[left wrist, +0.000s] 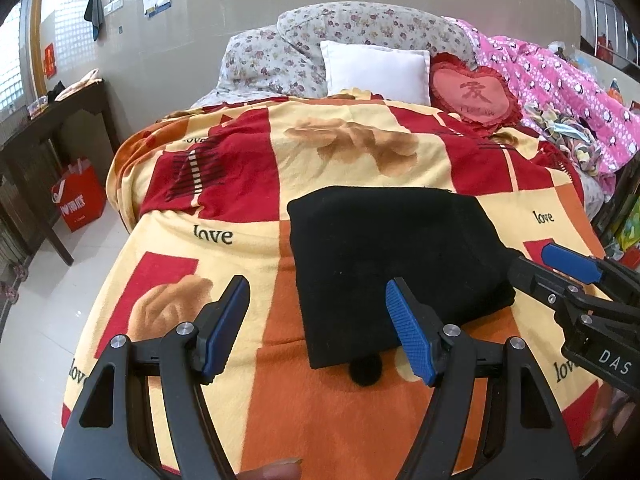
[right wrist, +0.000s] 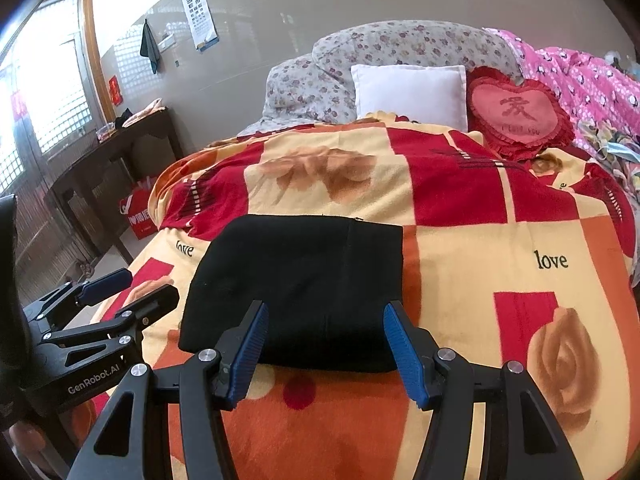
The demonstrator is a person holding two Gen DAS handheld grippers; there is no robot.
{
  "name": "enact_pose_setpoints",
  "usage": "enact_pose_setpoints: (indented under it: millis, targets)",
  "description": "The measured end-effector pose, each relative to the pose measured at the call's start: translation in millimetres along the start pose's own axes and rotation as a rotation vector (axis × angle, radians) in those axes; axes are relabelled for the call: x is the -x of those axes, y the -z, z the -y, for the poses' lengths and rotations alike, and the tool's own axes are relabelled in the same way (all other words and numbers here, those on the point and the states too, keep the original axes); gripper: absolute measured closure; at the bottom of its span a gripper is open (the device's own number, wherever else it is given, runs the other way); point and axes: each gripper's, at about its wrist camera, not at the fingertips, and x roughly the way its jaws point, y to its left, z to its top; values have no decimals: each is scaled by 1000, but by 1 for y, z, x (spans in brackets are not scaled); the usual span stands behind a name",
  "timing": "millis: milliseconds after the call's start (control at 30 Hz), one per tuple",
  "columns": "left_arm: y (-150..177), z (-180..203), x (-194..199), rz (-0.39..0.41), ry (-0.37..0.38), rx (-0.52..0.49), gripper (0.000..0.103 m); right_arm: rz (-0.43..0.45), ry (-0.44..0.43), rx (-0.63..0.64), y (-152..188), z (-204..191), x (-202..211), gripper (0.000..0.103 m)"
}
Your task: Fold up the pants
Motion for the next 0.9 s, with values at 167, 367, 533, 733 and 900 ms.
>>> enact_pose_setpoints:
  millis: [167, 367, 533, 733, 900]
  targets:
    - [1, -1, 1, -1, -3, 4, 32, -3, -6, 6, 1, -2, -2, 45]
    - [2, -1, 1, 0, -3, 1, 32, -10, -6, 16, 2, -5, -4, 45]
    - [3, -1, 2, -4, 3, 2, 32, -16, -6, 20, 2, -7, -6, 45]
    - [3, 0, 2, -5, 4, 7, 32, -24, -6, 14, 3, -6, -7, 45]
    - [4, 0, 2, -4, 5, 4, 32, -27, -10, 14, 2, -5, -9, 45]
